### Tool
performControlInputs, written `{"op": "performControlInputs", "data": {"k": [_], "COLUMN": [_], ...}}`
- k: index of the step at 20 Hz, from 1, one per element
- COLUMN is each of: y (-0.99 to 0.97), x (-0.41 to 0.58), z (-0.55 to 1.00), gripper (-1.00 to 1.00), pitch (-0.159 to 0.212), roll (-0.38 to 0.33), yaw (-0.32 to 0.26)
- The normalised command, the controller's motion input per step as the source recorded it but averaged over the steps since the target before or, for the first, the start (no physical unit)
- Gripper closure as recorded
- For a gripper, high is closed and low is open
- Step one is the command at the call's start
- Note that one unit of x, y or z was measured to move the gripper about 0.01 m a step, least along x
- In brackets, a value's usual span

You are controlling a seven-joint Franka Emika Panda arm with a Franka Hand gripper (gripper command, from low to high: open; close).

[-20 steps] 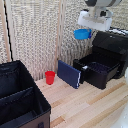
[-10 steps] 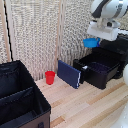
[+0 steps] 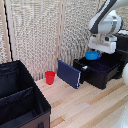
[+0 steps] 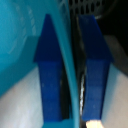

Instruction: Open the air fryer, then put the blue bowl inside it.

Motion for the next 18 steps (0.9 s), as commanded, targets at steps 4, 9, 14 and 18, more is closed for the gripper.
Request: {"op": "performControlInputs", "data": {"k": [4,9,14,18], "y": [-0.36,-0.27,-0.32,-0.19], "x": [0.299,0.355,0.0,-0.009], "z": [-0.35,-0.26,0.24,0.72], "gripper": [1.0,1.0,-1.0,-1.0], "pitch": [0.181,0.107,0.084,0.107], "roll": [-0.104,-0.069,0.103,0.121], "yaw": [0.016,0.081,0.043,0.055]}}
